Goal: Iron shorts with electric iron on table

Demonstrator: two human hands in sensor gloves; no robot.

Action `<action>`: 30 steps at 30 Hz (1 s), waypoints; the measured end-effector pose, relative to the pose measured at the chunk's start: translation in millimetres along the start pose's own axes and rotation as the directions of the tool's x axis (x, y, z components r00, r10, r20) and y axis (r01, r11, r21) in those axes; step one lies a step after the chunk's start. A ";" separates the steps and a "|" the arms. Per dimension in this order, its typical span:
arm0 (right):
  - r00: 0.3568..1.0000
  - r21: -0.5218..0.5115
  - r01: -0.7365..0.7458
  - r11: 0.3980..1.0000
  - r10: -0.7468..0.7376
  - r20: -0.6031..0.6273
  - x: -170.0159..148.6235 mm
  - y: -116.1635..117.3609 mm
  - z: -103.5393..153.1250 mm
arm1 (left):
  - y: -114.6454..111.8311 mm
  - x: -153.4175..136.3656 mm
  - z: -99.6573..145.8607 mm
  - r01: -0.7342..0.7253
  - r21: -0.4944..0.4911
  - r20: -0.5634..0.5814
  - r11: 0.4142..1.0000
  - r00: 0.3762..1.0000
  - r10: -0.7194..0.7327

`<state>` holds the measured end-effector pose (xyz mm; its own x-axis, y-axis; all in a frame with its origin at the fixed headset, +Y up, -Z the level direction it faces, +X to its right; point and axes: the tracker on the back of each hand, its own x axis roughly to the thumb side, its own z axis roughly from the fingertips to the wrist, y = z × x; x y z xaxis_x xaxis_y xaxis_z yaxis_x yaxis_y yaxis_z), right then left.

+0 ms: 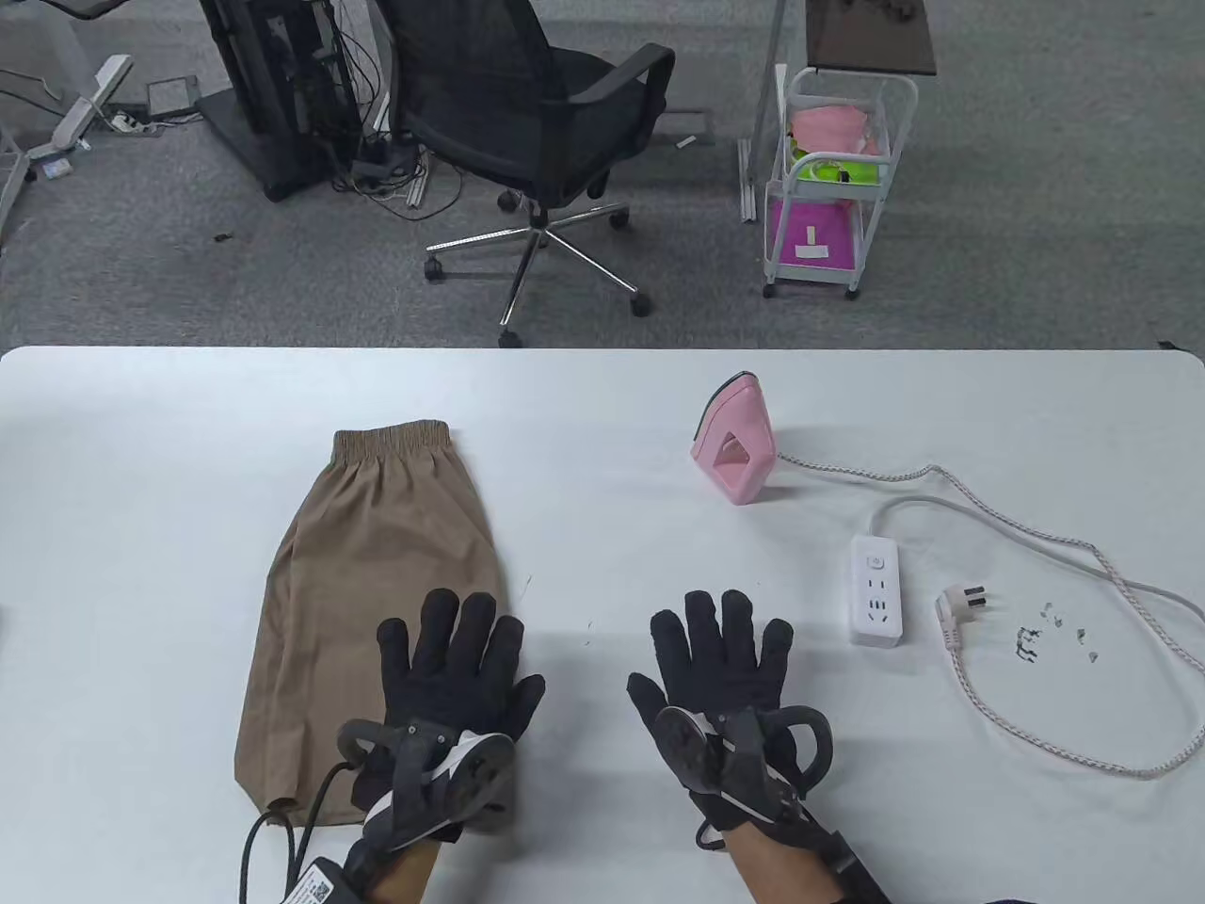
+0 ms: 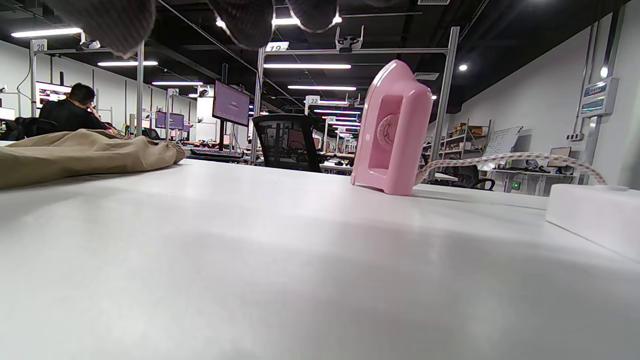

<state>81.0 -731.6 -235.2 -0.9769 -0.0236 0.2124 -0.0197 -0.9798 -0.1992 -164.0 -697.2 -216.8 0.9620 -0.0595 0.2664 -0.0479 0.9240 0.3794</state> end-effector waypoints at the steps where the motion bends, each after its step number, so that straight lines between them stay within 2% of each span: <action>1: 1.000 0.000 0.001 1.000 -0.001 0.001 0.0 0.0 0.0 | 0.0 -0.2 0.0 -0.001 0.000 -0.001 1.000 1.000 0.001; 11: 1.000 0.010 0.010 1.000 -0.011 0.012 0.7 0.0 0.2 | 0.0 -2.3 0.1 -0.022 0.001 -0.011 1.000 1.000 0.022; 17: 0.997 0.061 0.070 0.996 -0.072 0.038 -4.4 -0.3 -2.6 | -0.8 -2.8 -0.2 -0.043 -0.008 -0.007 0.999 0.999 0.043; 20: 0.995 0.056 0.097 0.994 -0.098 0.014 -10.5 -4.2 -4.5 | -1.4 -3.0 -0.7 -0.061 -0.011 -0.002 0.998 0.998 0.061; 26: 0.995 0.067 0.097 0.993 -0.095 -0.038 -34.7 -17.1 -10.1 | -2.2 -3.6 -1.6 -0.088 -0.014 0.003 0.996 0.996 0.088; 30: 0.994 0.077 0.033 0.996 -0.025 -0.108 -68.4 -24.2 -10.4 | -2.5 -3.4 -2.0 -0.103 -0.013 0.008 0.995 0.995 0.103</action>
<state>146.1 -704.2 -254.8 -0.9934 0.0224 0.1128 -0.0357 -0.9924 -0.1176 -166.6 -698.5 -220.4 0.9497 0.0325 0.3114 -0.1427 0.9302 0.3381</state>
